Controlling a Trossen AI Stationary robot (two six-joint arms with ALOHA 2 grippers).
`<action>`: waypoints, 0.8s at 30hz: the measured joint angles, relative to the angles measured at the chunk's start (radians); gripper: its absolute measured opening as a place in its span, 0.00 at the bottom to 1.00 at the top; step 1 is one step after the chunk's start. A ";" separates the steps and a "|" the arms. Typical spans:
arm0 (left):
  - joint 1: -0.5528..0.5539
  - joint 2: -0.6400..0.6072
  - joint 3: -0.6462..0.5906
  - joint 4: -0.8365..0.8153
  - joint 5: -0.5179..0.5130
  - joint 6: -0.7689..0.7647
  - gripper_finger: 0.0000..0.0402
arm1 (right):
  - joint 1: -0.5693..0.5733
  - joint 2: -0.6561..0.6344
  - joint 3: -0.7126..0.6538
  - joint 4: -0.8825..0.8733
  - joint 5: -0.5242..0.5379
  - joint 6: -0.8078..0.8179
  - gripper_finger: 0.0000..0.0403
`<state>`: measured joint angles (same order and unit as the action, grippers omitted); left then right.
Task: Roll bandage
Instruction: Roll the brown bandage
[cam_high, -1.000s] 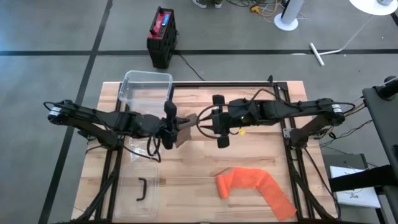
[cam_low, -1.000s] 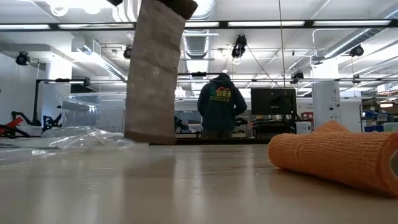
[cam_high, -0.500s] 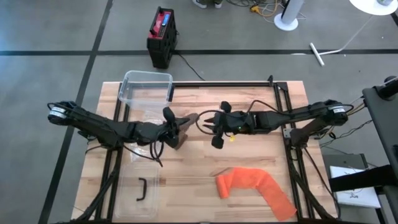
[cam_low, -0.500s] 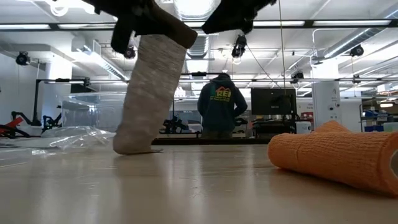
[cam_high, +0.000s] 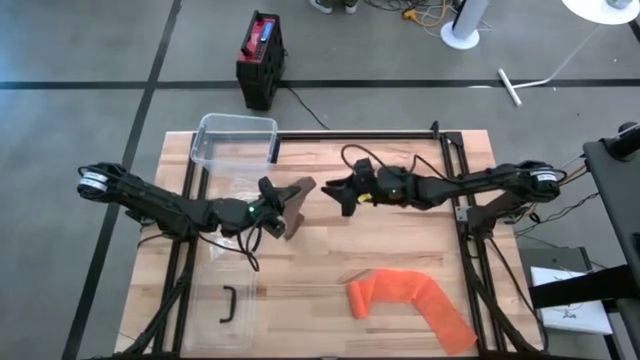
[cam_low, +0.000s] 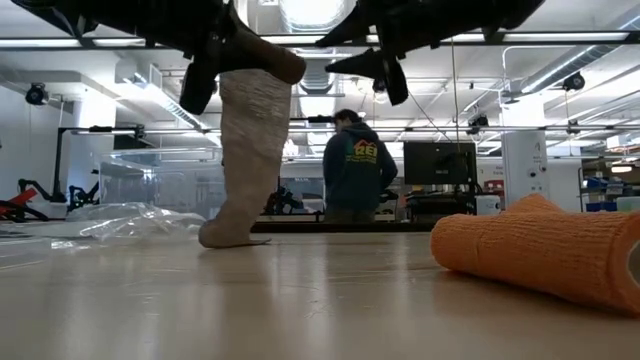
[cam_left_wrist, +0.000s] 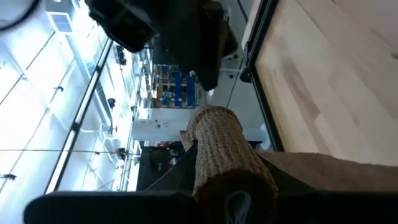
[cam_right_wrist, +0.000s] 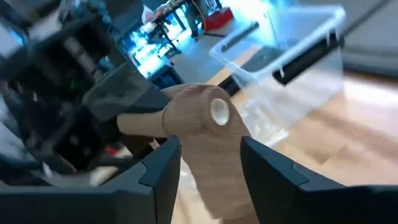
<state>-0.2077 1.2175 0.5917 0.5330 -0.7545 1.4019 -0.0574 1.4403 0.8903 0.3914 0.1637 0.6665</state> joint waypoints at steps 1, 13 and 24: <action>0.000 0.000 0.004 -0.002 -0.005 0.004 0.12 | -0.007 0.000 -0.002 0.005 -0.015 0.050 0.40; 0.000 0.000 0.059 -0.029 -0.006 0.122 0.13 | -0.016 0.001 0.013 0.016 -0.077 0.359 0.39; -0.001 0.000 0.084 -0.033 -0.007 0.284 0.13 | -0.043 0.103 0.019 0.220 -0.177 0.498 0.38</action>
<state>-0.2085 1.2171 0.6754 0.4997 -0.7615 1.6856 -0.1008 1.5438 0.9089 0.6114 -0.0131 1.1650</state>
